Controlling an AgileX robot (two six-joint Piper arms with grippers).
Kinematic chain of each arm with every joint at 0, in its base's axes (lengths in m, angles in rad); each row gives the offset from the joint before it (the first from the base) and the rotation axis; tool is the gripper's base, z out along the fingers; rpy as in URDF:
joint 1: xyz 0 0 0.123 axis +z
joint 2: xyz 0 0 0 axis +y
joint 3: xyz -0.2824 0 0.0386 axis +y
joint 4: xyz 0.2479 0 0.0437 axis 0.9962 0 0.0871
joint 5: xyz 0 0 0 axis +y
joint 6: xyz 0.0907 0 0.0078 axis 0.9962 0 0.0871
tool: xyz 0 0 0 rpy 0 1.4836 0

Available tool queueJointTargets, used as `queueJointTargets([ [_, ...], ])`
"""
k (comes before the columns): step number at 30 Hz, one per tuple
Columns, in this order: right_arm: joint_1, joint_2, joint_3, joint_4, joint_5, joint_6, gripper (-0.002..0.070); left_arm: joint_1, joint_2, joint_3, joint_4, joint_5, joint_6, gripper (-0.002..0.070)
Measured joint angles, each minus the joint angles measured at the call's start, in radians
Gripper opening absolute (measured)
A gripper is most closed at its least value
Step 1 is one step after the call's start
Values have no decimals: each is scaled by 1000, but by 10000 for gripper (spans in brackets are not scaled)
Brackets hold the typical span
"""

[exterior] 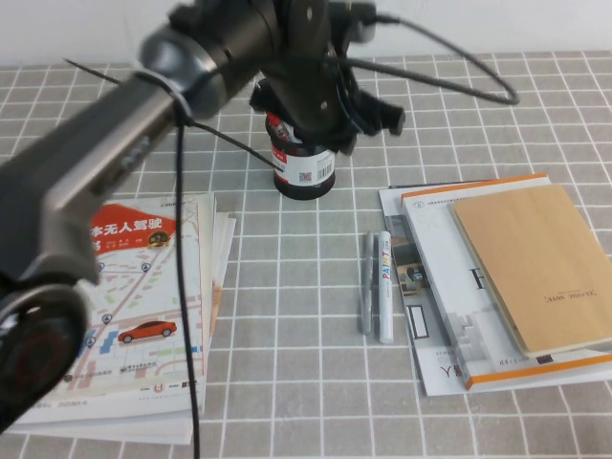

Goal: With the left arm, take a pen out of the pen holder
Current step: 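Take a marker out of the pen holder and lay it on the table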

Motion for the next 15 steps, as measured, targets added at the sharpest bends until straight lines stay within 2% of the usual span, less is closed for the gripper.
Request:
queueJointTargets([
  [2,0,0,0,0,0,0,-13,-11,-66,41,25,-36,16,26],
  [5,0,0,0,0,0,0,-13,-21,-175,171,39,-152,28,8],
  [11,0,0,0,0,0,0,-13,-23,-479,629,53,-455,42,0],
  [15,0,0,0,0,0,0,-13,-23,-714,906,91,-582,38,0],
])
